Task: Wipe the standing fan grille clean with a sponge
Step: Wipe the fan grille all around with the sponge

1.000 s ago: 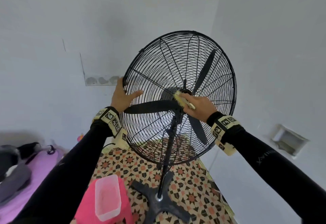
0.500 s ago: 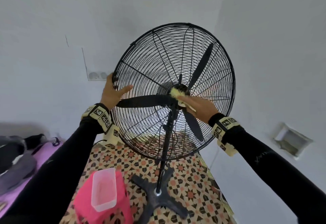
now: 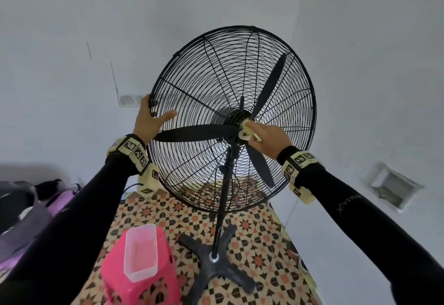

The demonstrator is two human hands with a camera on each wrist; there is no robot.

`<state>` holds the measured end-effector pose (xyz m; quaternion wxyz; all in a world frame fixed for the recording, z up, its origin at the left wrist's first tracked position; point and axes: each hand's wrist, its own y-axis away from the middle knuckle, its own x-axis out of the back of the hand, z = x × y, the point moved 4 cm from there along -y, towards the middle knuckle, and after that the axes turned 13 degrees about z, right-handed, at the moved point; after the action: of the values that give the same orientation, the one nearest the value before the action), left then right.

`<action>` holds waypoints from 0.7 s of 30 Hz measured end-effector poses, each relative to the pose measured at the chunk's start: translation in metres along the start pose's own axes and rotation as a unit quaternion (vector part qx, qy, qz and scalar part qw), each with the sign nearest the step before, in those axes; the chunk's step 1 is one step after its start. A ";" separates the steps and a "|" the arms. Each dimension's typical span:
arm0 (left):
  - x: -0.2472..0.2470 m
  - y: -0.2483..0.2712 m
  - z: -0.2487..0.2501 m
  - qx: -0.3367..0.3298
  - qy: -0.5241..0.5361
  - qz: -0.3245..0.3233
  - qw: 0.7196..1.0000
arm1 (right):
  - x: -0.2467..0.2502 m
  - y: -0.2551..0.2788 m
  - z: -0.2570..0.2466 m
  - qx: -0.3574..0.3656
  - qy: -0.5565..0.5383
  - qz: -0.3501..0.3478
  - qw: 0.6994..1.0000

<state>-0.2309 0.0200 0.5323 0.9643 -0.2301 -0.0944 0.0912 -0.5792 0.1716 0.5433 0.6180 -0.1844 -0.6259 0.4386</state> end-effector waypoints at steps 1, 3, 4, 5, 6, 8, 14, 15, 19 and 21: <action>0.000 0.000 0.000 -0.001 0.000 -0.002 1.000 | 0.001 -0.001 -0.005 0.022 -0.003 0.003 1.000; 0.000 0.000 0.001 0.001 0.001 -0.009 1.000 | 0.003 -0.001 -0.016 0.059 0.006 0.002 0.998; 0.000 0.000 0.001 -0.001 0.004 -0.010 1.000 | 0.005 -0.003 -0.019 0.055 0.008 0.003 0.998; 0.002 0.001 0.003 -0.005 0.006 -0.012 1.000 | 0.007 -0.006 -0.023 0.035 -0.001 0.008 0.999; 0.002 0.003 0.005 -0.010 0.008 -0.016 1.000 | 0.010 -0.011 -0.028 0.010 -0.012 0.023 1.000; 0.004 0.005 0.003 -0.012 0.029 -0.021 0.999 | 0.016 -0.027 -0.042 -0.011 -0.036 0.065 0.997; 0.025 0.002 -0.028 0.096 0.125 -0.005 0.988 | 0.015 -0.097 -0.122 0.107 -0.058 0.132 0.984; 0.029 0.003 -0.029 0.102 0.133 -0.021 0.986 | 0.012 -0.109 -0.138 0.130 -0.057 0.125 0.982; 0.041 0.003 -0.030 0.141 0.181 -0.105 0.968 | -0.004 -0.160 -0.188 0.196 0.008 0.031 0.980; 0.044 0.000 -0.030 0.189 0.213 -0.131 0.950 | -0.011 -0.183 -0.196 0.165 0.050 -0.009 0.985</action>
<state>-0.1813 0.0171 0.5119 0.9913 -0.0437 0.1024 -0.0704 -0.3366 0.1254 0.6498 0.6742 -0.0962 -0.5151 0.5204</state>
